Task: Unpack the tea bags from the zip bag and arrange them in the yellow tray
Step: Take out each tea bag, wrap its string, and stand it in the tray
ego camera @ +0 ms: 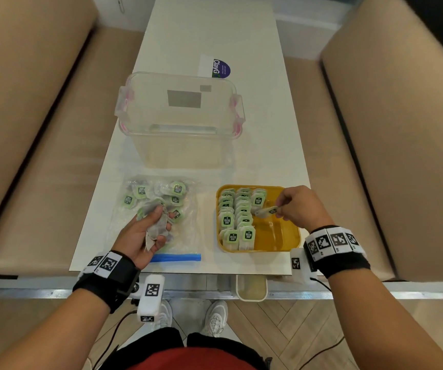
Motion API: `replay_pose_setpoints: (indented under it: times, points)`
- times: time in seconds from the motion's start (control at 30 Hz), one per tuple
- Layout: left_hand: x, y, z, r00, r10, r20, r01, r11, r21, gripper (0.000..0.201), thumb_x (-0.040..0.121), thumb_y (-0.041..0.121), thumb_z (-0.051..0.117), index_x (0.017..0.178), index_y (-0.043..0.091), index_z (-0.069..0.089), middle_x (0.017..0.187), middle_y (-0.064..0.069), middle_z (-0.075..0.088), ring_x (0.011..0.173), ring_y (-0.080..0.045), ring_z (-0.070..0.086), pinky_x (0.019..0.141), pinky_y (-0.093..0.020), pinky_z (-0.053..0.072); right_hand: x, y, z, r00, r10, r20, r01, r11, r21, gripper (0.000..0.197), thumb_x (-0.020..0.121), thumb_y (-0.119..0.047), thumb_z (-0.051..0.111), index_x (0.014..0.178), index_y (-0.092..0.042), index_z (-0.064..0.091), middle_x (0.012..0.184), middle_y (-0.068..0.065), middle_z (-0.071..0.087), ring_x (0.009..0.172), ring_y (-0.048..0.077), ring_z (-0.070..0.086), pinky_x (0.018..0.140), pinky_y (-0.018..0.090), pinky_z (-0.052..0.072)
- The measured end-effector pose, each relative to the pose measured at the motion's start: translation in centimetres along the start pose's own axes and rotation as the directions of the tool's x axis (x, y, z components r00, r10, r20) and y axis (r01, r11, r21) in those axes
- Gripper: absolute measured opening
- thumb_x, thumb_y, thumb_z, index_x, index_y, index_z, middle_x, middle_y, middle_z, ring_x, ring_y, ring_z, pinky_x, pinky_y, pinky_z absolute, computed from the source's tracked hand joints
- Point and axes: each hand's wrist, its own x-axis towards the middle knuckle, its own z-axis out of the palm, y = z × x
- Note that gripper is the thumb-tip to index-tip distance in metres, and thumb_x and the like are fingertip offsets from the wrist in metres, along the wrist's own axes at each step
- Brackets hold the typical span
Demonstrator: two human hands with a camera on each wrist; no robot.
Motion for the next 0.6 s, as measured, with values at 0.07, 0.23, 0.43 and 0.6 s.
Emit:
replay_pose_setpoints:
  times: [0.07,0.23,0.43,0.6]
  points:
    - [0.0,0.0,-0.1,1.0,0.006,0.004,-0.006,1.0,-0.001,0.028,0.086,0.028,0.071,0.113,0.02,0.068,0.1,-0.007,0.07,0.075,-0.013,0.06,0.042,-0.017,0.044,0.2,0.0,0.2,1.0,0.005,0.01,-0.005,1.0,-0.007,0.025,0.076,0.004,0.07,0.07,-0.02,0.067,0.075,0.005,0.071,0.073,0.022,0.069,0.062,0.031,0.056]
    - [0.0,0.1,-0.2,1.0,0.015,0.023,-0.015,1.0,-0.009,0.017,0.089,0.027,0.069,0.105,0.021,0.07,0.097,-0.007,0.07,0.072,-0.012,0.06,0.041,-0.016,0.043,0.4,0.3,0.2,1.0,0.016,0.007,-0.015,0.999,-0.049,0.025,0.076,0.005,0.07,0.069,-0.02,0.067,0.078,0.004,0.07,0.075,0.021,0.067,0.057,0.026,0.048]
    - [0.1,0.0,-0.2,1.0,0.013,-0.002,-0.013,1.0,0.003,0.018,0.09,0.027,0.07,0.107,0.022,0.07,0.096,-0.007,0.068,0.073,-0.013,0.059,0.043,-0.017,0.044,0.0,0.1,0.5,0.999,-0.041,-0.008,0.039,0.985,-0.17,0.026,0.08,0.004,0.063,0.073,-0.021,0.068,0.083,0.002,0.068,0.078,0.019,0.063,0.062,0.023,0.044]
    - [0.2,0.0,-0.2,1.0,0.015,0.007,-0.015,1.0,-0.001,0.015,0.087,0.028,0.072,0.102,0.023,0.073,0.097,-0.007,0.068,0.073,-0.013,0.06,0.043,-0.016,0.044,-0.2,-1.1,1.3,0.992,-0.124,-0.024,0.115,0.965,-0.236,0.025,0.082,0.003,0.054,0.083,-0.015,0.073,0.087,0.003,0.067,0.081,0.021,0.062,0.069,0.029,0.051]
